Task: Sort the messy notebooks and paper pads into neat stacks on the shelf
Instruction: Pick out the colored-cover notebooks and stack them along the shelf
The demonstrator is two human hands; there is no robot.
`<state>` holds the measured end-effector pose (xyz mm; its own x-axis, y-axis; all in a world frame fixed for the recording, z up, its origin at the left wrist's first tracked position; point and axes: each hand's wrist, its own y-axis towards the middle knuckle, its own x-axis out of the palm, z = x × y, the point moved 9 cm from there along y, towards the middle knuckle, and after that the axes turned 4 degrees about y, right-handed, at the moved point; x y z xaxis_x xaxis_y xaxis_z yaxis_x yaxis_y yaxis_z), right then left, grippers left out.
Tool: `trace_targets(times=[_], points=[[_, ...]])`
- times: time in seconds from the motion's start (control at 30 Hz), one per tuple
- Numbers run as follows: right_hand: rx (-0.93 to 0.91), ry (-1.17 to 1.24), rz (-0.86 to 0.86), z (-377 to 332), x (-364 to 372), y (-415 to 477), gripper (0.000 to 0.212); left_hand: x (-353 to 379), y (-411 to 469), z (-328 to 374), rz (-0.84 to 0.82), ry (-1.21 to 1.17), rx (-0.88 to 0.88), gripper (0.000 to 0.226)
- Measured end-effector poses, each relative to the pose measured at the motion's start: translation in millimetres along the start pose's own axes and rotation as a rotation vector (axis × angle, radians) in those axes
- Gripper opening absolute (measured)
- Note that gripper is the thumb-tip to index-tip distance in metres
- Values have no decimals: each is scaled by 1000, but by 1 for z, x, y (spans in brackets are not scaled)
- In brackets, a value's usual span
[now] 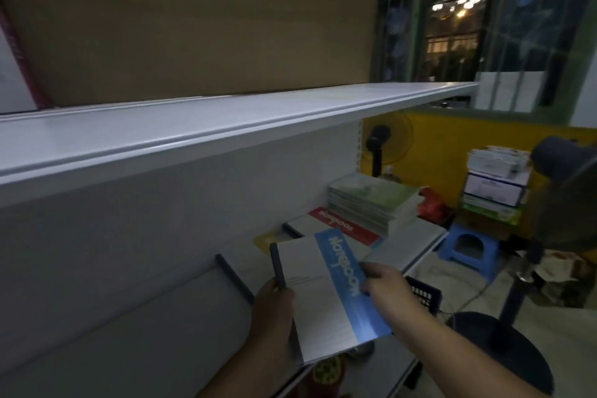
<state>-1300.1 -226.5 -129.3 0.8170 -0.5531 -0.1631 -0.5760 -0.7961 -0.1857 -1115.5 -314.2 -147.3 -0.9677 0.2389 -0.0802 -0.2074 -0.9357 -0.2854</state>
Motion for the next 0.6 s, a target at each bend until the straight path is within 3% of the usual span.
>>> trace_targets(times=[0.23,0.4,0.47,0.53,0.6], points=[[-101,-357,-180,-18,41,60,34,-35,31,7,203,94,41,20],[-192,-472,-186,-29,78,97,37,-63,49,11,306,304,134,9],[-241,-520,-192,-28,94,103,23,-68,56,7,365,506,166,14],[-324,-609,-173,-23,107,102,27,-70,58,3,425,679,200,25],[-409,-636,-146,-14,116,102,31,-71,59,0,439,682,213,31]])
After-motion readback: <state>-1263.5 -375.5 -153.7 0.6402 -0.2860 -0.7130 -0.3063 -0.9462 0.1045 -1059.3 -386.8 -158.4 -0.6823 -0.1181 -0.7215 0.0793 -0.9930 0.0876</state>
